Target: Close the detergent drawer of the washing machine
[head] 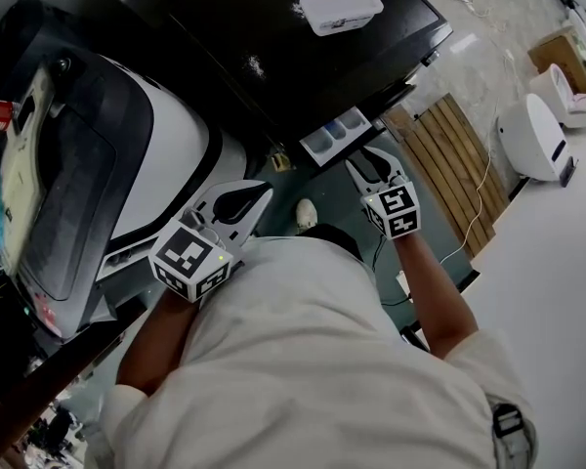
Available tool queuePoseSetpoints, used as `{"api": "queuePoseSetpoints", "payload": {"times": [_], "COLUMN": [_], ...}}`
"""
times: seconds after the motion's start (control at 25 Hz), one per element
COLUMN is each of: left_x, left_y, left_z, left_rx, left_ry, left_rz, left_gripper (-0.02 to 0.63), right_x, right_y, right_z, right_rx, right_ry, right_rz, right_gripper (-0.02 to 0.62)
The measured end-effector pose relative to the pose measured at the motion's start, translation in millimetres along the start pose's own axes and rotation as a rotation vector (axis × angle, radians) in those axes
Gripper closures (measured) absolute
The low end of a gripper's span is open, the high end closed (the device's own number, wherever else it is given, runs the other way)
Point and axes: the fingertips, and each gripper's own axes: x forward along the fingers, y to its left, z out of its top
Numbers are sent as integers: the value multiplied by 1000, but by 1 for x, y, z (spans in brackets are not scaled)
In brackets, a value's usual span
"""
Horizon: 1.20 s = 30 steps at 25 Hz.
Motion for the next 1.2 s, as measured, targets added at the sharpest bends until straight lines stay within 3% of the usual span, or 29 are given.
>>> {"api": "queuePoseSetpoints", "payload": {"times": [1.2], "left_x": [-4], "left_y": [23], "left_z": [8], "left_rx": [-1], "left_ry": [-24], "left_rz": [45], "left_gripper": [609], "right_x": [33], "right_y": [1], "right_z": [22], "right_rx": [-17], "right_ry": [-12], "right_rz": [16], "right_gripper": [446]}}
